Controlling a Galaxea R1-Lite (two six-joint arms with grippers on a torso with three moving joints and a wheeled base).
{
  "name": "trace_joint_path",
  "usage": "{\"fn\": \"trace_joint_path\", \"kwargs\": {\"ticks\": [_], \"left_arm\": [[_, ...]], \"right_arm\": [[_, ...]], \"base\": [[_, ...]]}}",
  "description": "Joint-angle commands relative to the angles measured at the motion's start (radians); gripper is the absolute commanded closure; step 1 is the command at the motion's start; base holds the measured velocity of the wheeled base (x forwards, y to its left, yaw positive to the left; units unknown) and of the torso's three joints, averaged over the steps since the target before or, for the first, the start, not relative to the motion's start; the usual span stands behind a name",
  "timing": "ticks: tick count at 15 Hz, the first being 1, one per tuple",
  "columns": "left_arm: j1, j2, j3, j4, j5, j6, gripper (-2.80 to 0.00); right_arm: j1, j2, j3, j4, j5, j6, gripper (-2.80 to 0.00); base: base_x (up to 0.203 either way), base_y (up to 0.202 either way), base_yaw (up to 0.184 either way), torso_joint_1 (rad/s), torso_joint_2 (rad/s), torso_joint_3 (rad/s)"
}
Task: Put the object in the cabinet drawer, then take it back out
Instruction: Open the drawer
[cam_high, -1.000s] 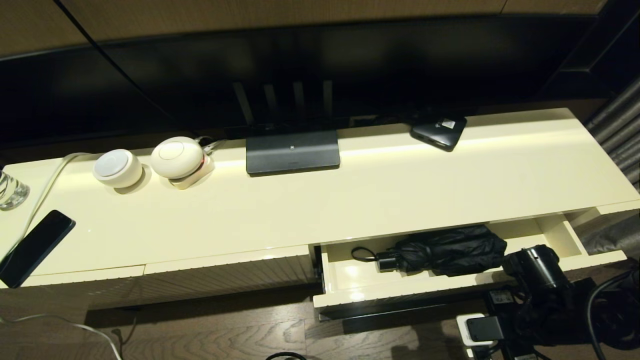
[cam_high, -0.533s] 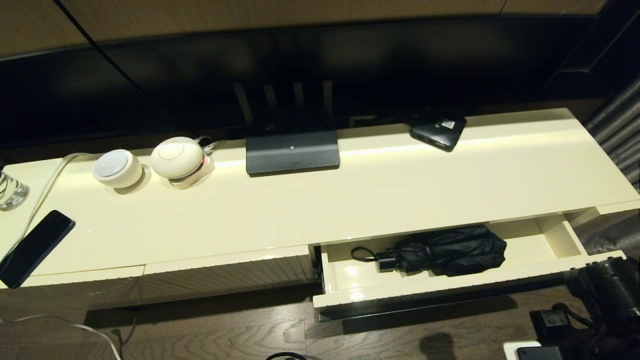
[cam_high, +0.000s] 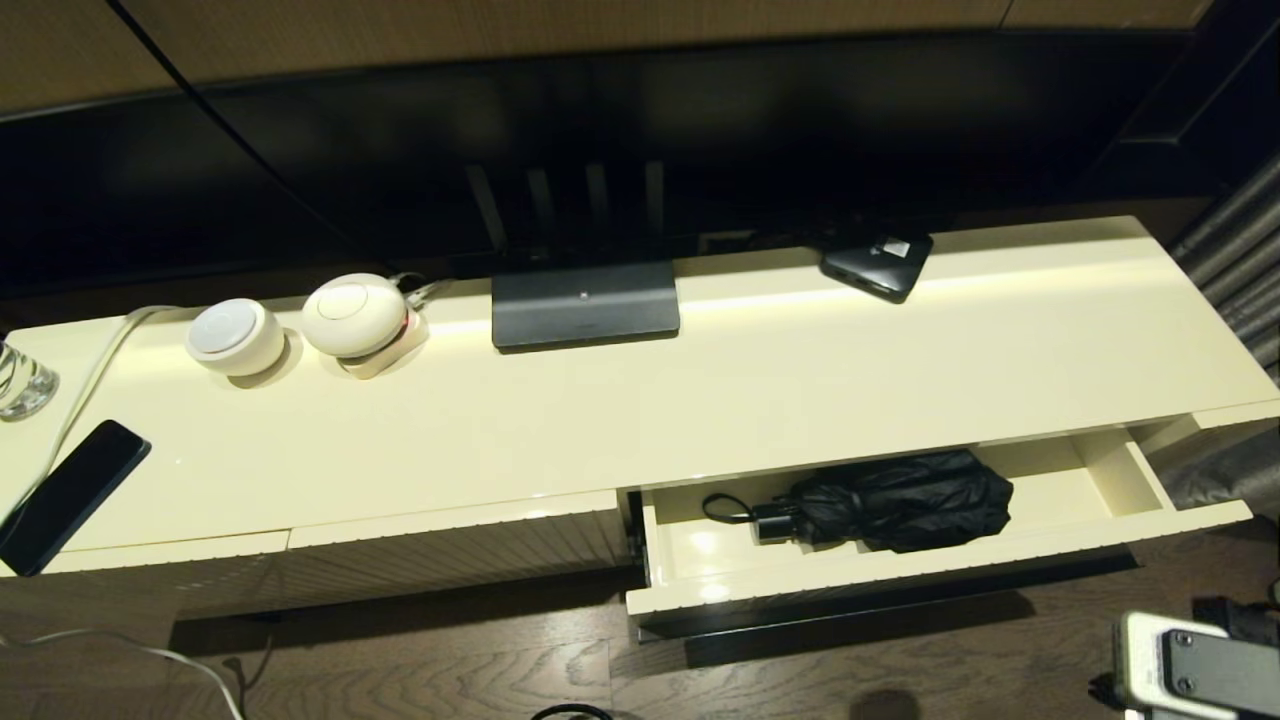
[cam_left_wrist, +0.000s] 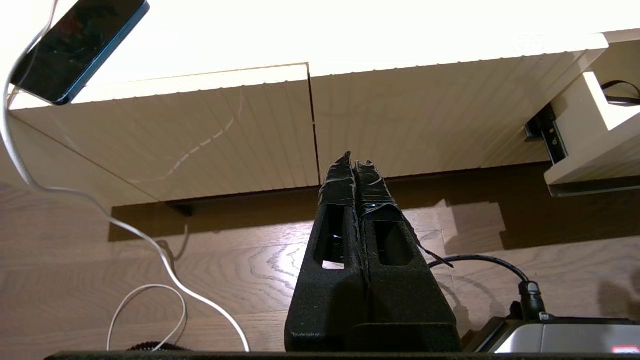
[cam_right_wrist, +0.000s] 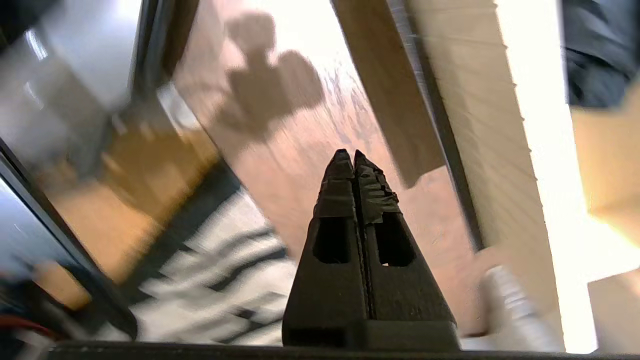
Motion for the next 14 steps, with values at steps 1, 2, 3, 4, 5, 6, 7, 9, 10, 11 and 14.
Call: {"fn": "trace_joint_path", "kwargs": {"ticks": [1, 2, 3, 4, 5, 6, 7, 9, 10, 11, 14], "left_arm": [[0.000, 0.001, 0.003, -0.001, 0.000, 0.000, 0.00], [0.000, 0.001, 0.003, -0.001, 0.000, 0.000, 0.00], [0.000, 0.001, 0.003, -0.001, 0.000, 0.000, 0.00], [0.000, 0.001, 0.003, -0.001, 0.000, 0.000, 0.00], [0.000, 0.001, 0.003, -0.001, 0.000, 0.000, 0.00], [0.000, 0.001, 0.003, -0.001, 0.000, 0.000, 0.00], [0.000, 0.001, 0.003, 0.000, 0.000, 0.000, 0.00], [0.000, 0.001, 0.003, -0.001, 0.000, 0.000, 0.00], [0.000, 0.001, 0.003, 0.000, 0.000, 0.000, 0.00], [0.000, 0.001, 0.003, -0.001, 0.000, 0.000, 0.00], [0.000, 0.001, 0.003, -0.001, 0.000, 0.000, 0.00]], "right_arm": [[0.001, 0.048, -0.078, 0.026, 0.001, 0.127, 0.00], [0.003, 0.081, -0.100, 0.027, 0.001, 0.184, 0.00], [0.009, 0.140, -0.124, 0.027, 0.001, 0.253, 0.00], [0.016, 0.187, -0.150, 0.027, 0.000, 0.331, 0.00], [0.020, 0.211, -0.174, 0.027, 0.000, 0.382, 0.00], [0.021, 0.256, -0.198, 0.028, 0.000, 0.427, 0.00], [0.022, 0.310, -0.233, 0.028, -0.001, 0.490, 0.00], [0.022, 0.402, -0.326, 0.029, -0.004, 0.632, 0.00], [0.023, 0.432, -0.363, 0.028, -0.006, 0.694, 0.00], [0.022, 0.452, -0.387, 0.028, -0.011, 0.729, 0.00], [0.018, 0.477, -0.410, 0.021, -0.026, 0.762, 0.00]], "base": [[0.000, 0.000, 0.000, 0.000, 0.00, 0.000], [0.000, 0.000, 0.000, 0.000, 0.00, 0.000], [0.000, 0.000, 0.000, 0.000, 0.00, 0.000], [0.000, 0.000, 0.000, 0.000, 0.00, 0.000], [0.000, 0.000, 0.000, 0.000, 0.00, 0.000], [0.000, 0.000, 0.000, 0.000, 0.00, 0.000], [0.000, 0.000, 0.000, 0.000, 0.00, 0.000], [0.000, 0.000, 0.000, 0.000, 0.00, 0.000], [0.000, 0.000, 0.000, 0.000, 0.00, 0.000], [0.000, 0.000, 0.000, 0.000, 0.00, 0.000], [0.000, 0.000, 0.000, 0.000, 0.00, 0.000]]}}
